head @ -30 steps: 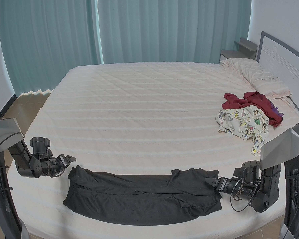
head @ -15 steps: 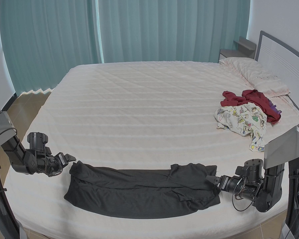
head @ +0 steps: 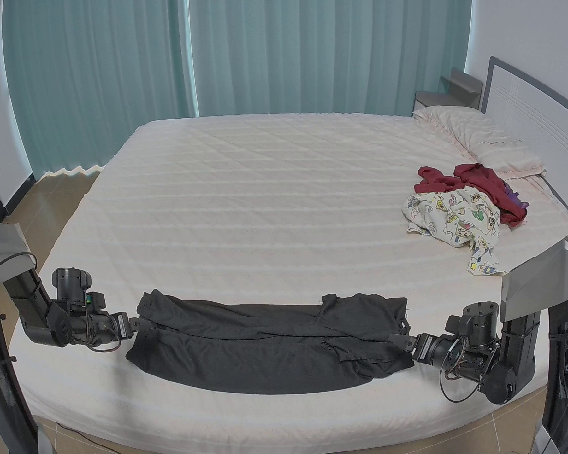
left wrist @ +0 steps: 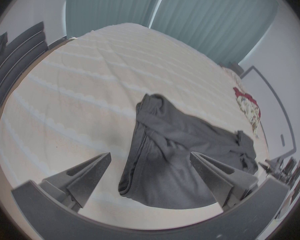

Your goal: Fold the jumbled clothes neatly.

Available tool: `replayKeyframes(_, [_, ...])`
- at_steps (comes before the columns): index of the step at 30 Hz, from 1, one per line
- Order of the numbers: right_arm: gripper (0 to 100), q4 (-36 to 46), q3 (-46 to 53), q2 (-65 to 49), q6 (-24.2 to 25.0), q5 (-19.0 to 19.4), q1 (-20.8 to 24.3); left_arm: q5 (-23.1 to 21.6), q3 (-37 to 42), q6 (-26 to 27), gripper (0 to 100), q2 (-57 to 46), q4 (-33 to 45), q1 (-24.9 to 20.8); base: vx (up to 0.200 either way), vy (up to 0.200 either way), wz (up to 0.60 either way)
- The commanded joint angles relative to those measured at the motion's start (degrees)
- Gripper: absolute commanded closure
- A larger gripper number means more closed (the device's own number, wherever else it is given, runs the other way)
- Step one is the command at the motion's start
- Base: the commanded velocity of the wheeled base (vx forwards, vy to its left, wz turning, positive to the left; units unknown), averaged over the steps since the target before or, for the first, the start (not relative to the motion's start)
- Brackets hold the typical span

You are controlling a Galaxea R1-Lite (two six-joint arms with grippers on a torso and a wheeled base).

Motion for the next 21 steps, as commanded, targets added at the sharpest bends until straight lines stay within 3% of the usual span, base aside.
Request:
replayKeyframes(1, [0, -0.67, -0.03, 0.28, -0.02, 0.03, 0.21, -0.03, -0.19, 2.17, 0, 5.19, -0.63, -0.81, 0.0, 0.0, 0.0])
replayKeyframes(10, [0, -0.67, -0.12, 0.89, -0.02, 0.03, 0.3, 0.14, 0.95, 2.43, 0, 5.37, -0.71, -1.77, 0.0, 0.0, 0.0])
replayKeyframes(11, [0, -0.67, -0.03, 0.89, -0.02, 0.03, 0.3, 0.14, 0.95, 2.43, 100, 5.37, -0.71, -1.77, 0.0, 0.0, 0.0])
replayKeyframes(17, [0, -0.67, -0.03, 1.07, -0.02, 0.03, 0.3, 6.21, 2.27, 2.43, 100, 5.19, -0.63, -1.69, 0.0, 0.0, 0.0])
replayKeyframes(21, [0, -0.67, -0.12, 1.16, -0.11, 0.03, 0.39, 7.35, 3.94, 2.43, 100, 4.31, -0.63, -1.42, 0.0, 0.0, 0.0])
